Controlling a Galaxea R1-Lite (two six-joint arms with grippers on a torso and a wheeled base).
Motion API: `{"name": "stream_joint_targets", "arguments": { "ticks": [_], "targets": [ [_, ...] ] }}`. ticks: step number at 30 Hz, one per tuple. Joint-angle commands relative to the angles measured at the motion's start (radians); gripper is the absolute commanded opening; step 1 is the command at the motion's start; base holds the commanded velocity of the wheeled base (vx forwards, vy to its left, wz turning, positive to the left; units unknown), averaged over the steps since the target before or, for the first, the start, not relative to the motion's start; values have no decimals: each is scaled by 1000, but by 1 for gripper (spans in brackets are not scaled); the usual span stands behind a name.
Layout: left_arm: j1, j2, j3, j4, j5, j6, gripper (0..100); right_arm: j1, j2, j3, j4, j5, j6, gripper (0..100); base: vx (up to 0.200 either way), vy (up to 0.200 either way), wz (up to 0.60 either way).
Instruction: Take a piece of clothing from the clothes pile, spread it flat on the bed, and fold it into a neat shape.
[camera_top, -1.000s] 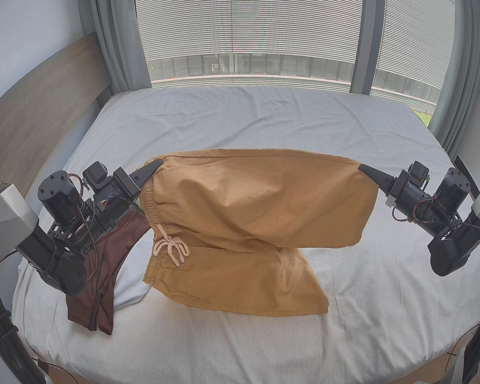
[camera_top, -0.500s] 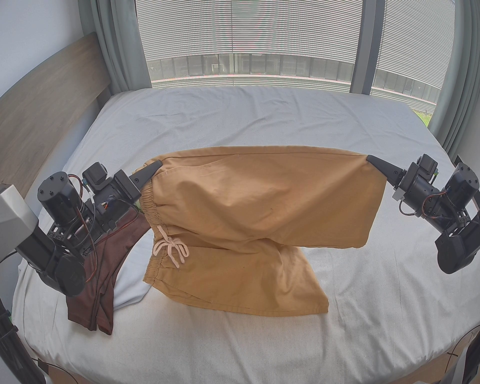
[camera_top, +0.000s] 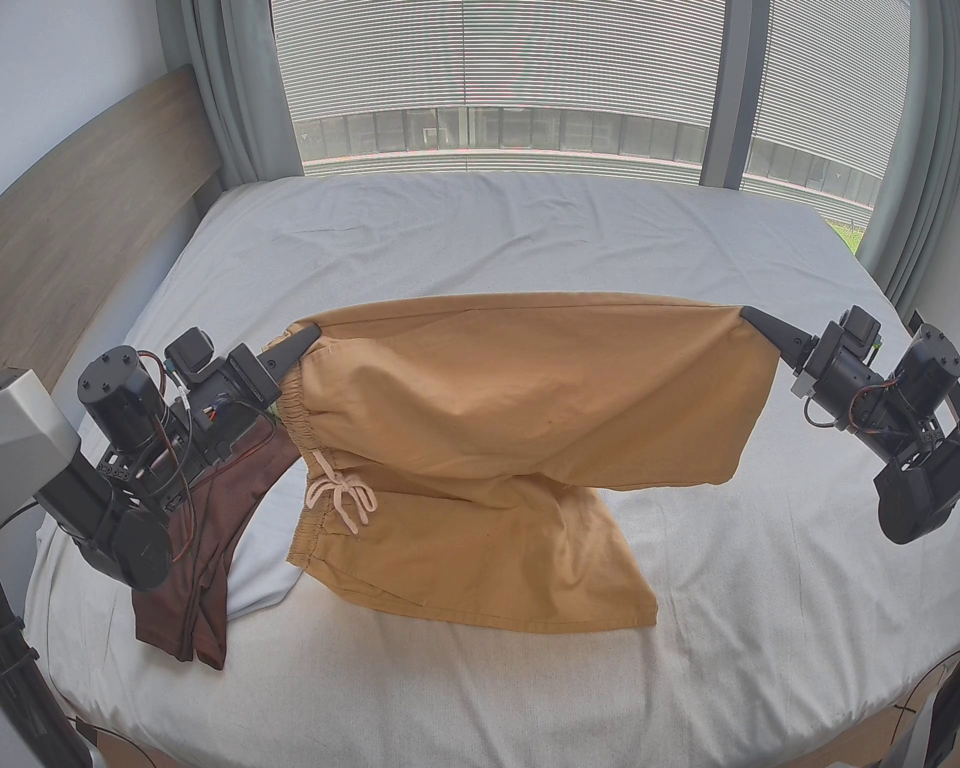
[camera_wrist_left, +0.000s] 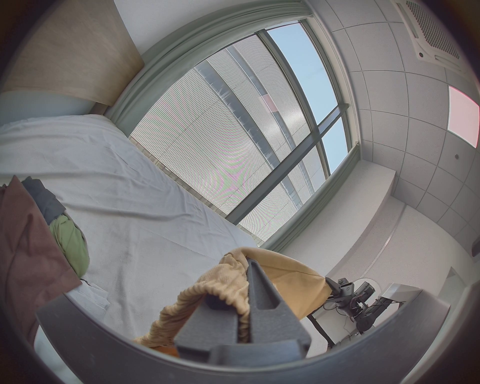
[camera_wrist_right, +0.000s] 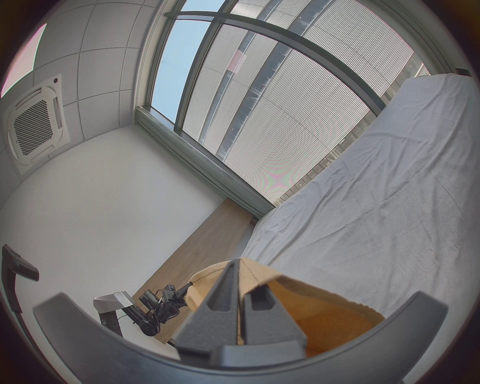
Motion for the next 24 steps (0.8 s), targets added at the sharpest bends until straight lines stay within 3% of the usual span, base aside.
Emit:
{"name": "stream_joint_targets", "arguments": {
  "ticks": [1, 11, 19, 24],
  "targets": [
    [13, 21, -10, 0, 0, 3, 0, -2, 2, 1, 1, 0, 0, 0, 0, 0, 0],
    [13, 37, -27, 0, 6, 7, 0, -2, 19, -8, 3, 0, 0, 0, 0, 0, 0],
    [13, 104, -111, 0, 16, 53, 0, -8, 131, -138, 27, 5, 0, 0, 0, 0, 0],
    [9, 153, -186, 0, 71, 62, 0, -22, 191, -230, 85, 5, 0, 0, 0, 0, 0]
  ]
}}
